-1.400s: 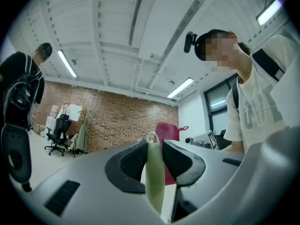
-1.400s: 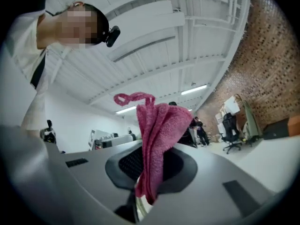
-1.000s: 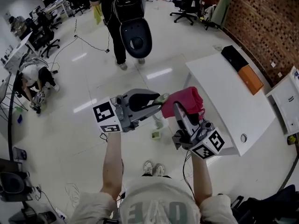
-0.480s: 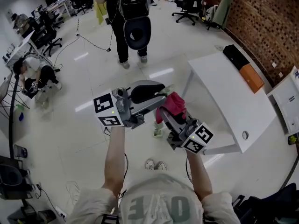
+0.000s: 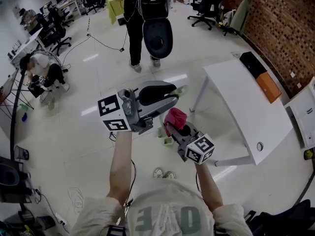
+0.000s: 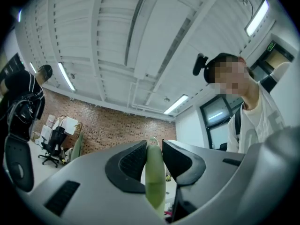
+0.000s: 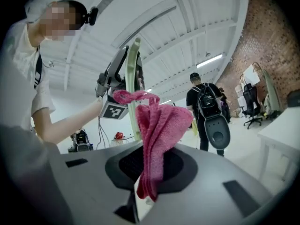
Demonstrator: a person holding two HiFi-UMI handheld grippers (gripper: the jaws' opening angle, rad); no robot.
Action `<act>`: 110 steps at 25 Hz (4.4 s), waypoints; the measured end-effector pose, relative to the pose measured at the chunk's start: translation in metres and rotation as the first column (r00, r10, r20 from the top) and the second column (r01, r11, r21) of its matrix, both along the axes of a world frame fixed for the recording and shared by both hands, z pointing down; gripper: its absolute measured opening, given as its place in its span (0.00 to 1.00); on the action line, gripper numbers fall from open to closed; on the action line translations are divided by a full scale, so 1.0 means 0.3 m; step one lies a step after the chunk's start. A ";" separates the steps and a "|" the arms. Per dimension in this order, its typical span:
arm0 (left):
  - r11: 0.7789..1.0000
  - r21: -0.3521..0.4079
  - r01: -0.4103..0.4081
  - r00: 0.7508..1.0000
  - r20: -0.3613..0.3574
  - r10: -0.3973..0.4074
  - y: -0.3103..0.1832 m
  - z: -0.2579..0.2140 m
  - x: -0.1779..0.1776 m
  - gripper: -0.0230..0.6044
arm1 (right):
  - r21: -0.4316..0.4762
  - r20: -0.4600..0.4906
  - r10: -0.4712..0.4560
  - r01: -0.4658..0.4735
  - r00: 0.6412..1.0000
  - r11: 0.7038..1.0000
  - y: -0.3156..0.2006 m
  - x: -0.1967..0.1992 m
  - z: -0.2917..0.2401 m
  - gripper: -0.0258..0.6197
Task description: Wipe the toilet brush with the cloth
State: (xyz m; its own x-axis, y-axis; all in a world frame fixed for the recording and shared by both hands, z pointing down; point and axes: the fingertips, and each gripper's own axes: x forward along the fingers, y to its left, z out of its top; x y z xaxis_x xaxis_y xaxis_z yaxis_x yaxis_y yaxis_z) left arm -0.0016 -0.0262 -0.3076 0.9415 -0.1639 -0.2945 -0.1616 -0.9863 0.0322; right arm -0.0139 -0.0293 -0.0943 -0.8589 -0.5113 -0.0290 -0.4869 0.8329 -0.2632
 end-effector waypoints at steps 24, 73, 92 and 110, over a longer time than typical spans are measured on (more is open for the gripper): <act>0.974 -0.004 0.225 0.966 0.132 -0.223 -0.121 0.094 0.023 0.21 | 0.181 -0.269 0.205 -0.160 0.941 0.970 -0.007 -0.125 -0.048 0.09; 0.997 -0.055 0.045 0.995 0.096 -0.040 -0.215 0.530 -0.024 0.21 | 0.084 -0.167 0.542 -0.536 0.823 0.840 -0.087 0.448 0.159 0.09; 0.991 -0.049 -0.124 0.970 0.205 0.131 -0.475 2.434 0.015 0.20 | 0.147 -0.201 0.647 -0.630 0.736 0.762 -0.401 0.626 1.989 0.09; 0.991 -0.068 -0.114 0.983 0.139 0.123 -0.364 2.469 -0.041 0.20 | 0.014 -0.190 0.656 -0.667 0.730 0.745 -0.321 0.588 2.158 0.09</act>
